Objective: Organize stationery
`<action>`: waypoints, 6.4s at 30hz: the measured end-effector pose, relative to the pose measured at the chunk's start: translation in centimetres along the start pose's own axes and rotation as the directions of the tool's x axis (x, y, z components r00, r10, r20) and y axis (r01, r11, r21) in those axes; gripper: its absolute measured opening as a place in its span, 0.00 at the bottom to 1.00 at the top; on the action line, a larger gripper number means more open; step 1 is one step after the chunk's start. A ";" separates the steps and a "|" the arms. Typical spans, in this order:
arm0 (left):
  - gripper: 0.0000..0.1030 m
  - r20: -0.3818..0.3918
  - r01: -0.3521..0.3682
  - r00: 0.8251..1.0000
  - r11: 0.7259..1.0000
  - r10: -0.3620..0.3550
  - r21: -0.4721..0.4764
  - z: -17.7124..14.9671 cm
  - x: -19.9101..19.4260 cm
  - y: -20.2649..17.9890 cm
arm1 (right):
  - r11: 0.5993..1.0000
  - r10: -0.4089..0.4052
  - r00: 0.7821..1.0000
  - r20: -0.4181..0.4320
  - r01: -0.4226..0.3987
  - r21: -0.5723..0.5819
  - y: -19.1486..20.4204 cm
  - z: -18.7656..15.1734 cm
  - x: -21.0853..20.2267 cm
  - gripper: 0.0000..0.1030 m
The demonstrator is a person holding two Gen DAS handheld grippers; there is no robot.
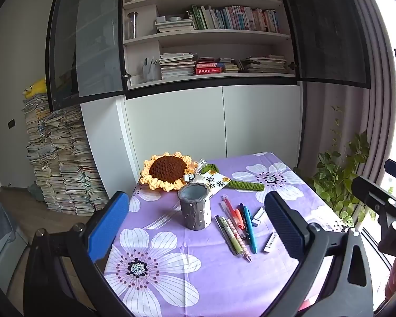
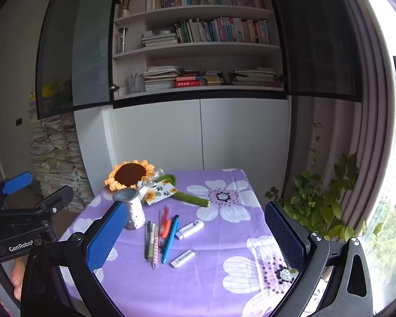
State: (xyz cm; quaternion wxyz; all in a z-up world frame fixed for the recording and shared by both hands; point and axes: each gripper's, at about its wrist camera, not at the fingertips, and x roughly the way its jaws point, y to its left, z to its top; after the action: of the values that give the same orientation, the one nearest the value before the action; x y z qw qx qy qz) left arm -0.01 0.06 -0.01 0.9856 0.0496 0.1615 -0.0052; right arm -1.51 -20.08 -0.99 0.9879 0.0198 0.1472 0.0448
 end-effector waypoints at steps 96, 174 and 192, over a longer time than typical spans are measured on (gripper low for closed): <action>0.99 -0.343 0.018 0.938 0.997 -0.041 -0.069 -6.3 17.8 4.8 | 0.998 0.008 0.980 -0.197 -0.021 -0.067 1.8 -3.8 12.7 1.00; 0.64 -0.316 0.244 0.921 0.970 -0.230 0.007 -7.6 21.3 4.5 | 0.994 0.111 0.672 -0.732 -0.083 0.073 1.6 -10.0 26.1 0.12; 0.78 -0.289 0.198 0.939 0.980 -0.186 0.010 -7.0 21.4 4.4 | 0.978 0.206 0.590 -0.781 -0.157 0.139 1.5 -10.1 25.3 0.11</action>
State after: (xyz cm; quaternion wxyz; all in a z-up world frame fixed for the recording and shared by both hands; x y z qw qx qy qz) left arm 18.14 5.29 -13.02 0.9454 0.0531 0.3065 -0.0972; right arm 19.47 -15.95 -17.91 0.8102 0.0402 0.5665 0.1451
